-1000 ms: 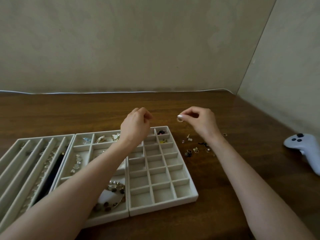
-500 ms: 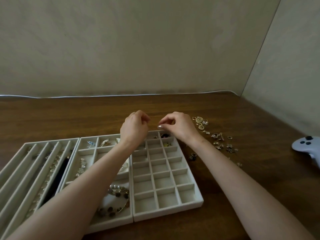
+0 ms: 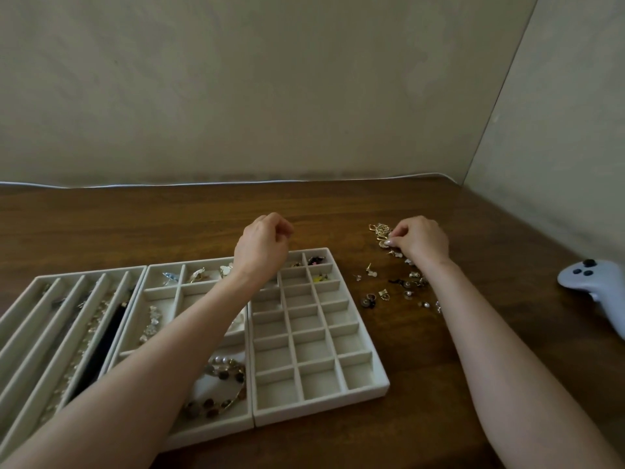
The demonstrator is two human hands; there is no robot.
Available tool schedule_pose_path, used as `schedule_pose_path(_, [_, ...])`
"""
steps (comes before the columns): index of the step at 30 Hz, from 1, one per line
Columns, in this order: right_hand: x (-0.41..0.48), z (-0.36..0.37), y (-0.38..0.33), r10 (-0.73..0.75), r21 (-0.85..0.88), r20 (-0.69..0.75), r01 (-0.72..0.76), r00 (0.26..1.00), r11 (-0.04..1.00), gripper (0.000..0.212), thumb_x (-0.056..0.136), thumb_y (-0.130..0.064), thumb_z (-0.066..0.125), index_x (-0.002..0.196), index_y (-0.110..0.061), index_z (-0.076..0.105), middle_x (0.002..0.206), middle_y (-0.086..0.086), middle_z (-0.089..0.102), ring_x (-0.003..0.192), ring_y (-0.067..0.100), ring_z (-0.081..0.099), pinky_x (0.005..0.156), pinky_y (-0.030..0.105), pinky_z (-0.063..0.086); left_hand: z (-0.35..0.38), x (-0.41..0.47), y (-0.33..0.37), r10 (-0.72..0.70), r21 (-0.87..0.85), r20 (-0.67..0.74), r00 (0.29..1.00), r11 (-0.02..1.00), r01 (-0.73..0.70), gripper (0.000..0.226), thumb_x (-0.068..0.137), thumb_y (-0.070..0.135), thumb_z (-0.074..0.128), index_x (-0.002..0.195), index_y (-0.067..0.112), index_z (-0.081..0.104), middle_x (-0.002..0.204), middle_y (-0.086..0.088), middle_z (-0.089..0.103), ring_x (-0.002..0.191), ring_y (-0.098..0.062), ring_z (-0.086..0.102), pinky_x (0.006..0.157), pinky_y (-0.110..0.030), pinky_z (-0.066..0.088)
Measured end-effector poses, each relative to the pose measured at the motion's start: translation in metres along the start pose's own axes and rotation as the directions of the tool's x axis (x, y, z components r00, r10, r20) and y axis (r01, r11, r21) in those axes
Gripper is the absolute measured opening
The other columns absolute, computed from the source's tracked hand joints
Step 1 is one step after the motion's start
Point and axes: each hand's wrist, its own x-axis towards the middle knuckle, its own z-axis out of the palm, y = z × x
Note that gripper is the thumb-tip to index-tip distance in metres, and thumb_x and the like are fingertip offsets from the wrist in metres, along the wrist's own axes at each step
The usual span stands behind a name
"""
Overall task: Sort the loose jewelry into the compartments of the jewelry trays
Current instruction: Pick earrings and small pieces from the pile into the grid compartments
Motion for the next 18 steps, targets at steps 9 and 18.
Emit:
schedule_pose_path(9, [-0.002, 0.003, -0.010, -0.109, -0.008, 0.035, 0.109, 0.993, 0.994, 0.009, 0.085, -0.035, 0.066, 0.090, -0.028, 0.065, 0.100, -0.005, 0.066, 0.099, 0.017, 0.061, 0.090, 0.046, 0.048, 0.000, 0.000, 0.000, -0.012, -0.010, -0.010, 1.000, 1.000, 0.012, 0.022, 0.091, 0.003, 0.045, 0.102, 0.014, 0.061, 0.108, -0.003, 0.062, 0.095, -0.018, 0.058, 0.082, -0.036, 0.053])
schedule_pose_path(18, [-0.002, 0.010, -0.013, -0.100, 0.035, 0.088, 0.097, 0.991, 0.995, 0.013, 0.084, -0.035, 0.066, 0.093, -0.025, 0.069, 0.107, -0.002, 0.066, 0.107, 0.019, 0.058, 0.091, 0.045, 0.048, -0.001, 0.000, 0.000, -0.006, -0.009, -0.008, 1.000, 1.000, 0.006, 0.022, 0.091, 0.002, 0.045, 0.100, 0.014, 0.061, 0.107, -0.004, 0.062, 0.096, -0.019, 0.058, 0.083, -0.040, 0.053])
